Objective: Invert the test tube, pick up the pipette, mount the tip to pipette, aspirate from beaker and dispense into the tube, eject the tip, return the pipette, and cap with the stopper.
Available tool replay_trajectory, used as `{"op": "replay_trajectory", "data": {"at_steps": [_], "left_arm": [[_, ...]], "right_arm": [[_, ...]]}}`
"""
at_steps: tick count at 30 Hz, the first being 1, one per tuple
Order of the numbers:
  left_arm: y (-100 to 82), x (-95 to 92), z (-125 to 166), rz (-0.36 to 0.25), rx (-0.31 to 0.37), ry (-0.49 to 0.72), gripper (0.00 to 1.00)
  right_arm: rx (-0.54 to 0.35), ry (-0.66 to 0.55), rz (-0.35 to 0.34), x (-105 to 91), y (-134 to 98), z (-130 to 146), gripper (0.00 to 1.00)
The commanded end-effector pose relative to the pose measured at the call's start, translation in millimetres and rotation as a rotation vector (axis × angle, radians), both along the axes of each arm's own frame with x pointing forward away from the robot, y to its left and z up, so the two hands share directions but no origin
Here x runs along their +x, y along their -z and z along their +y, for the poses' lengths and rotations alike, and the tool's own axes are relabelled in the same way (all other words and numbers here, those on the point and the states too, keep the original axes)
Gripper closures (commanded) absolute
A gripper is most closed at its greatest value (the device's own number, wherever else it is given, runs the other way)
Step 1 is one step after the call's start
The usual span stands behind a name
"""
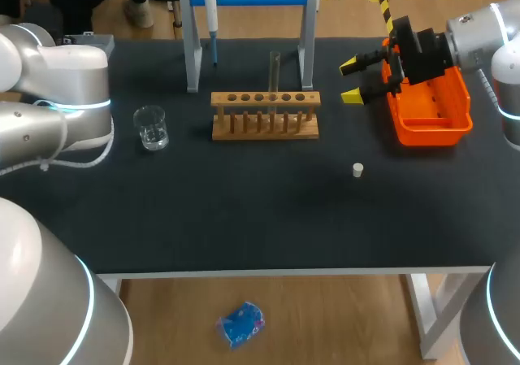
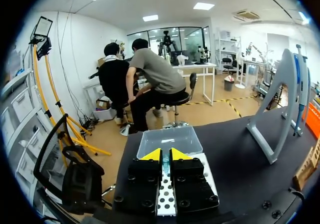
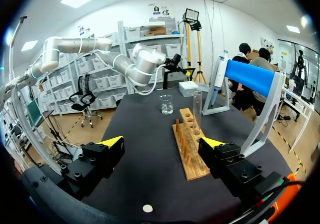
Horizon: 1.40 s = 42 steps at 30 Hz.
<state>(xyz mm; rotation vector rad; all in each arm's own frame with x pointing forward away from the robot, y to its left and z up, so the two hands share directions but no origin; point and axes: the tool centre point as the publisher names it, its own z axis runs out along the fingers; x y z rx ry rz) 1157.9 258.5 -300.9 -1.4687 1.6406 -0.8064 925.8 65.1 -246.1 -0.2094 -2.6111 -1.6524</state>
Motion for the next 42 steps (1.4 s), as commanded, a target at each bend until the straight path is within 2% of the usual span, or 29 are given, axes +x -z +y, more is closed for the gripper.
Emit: {"op": "replay_trajectory", "data": {"at_steps": [1,5,24,26,28,30,34,38,41,42], "left_arm": [[-17.0,-10.2,-1.4,-0.027,0.001,0.009,1.00],[-40.9,-14.8,-5.0,-0.056,0.022,0.037,1.00],[-40.9,-14.8,-5.0,-0.056,0.022,0.037,1.00],[-39.6,-14.8,-3.3,-0.071,0.014,0.065,1.00],[-46.3,-18.1,-4.3,-0.096,0.002,0.116,1.00],[-54.4,-22.4,-7.2,-0.121,0.016,0.170,1.00],[-64.1,-31.5,-12.1,-0.129,0.034,0.261,1.00],[-74.8,-46.1,-18.2,-0.133,0.023,0.365,1.00],[-82.0,-58.3,-26.1,-0.169,0.049,0.455,1.00],[-84.6,-60.8,-27.4,-0.186,0.032,0.455,1.00]], "right_arm": [[-0.002,0.000,0.000,-0.3,0.0,-0.3,0.00],[-0.002,0.000,0.000,-0.3,0.0,-0.3,0.00],[-0.002,0.000,0.000,-0.3,0.0,-0.3,0.00],[-0.002,0.000,0.000,-0.3,0.0,-0.3,0.00],[-0.002,0.000,0.000,-0.3,0.0,-0.3,0.00],[-0.002,0.000,0.000,-0.3,0.0,-0.3,0.00],[-0.002,0.000,0.000,-0.3,0.0,-0.3,0.00],[-0.002,0.000,0.000,-0.3,0.0,-0.3,0.00],[-0.002,0.000,0.000,-0.3,0.0,-0.3,0.00],[-0.002,0.000,0.000,-0.3,0.0,-0.3,0.00]]}}
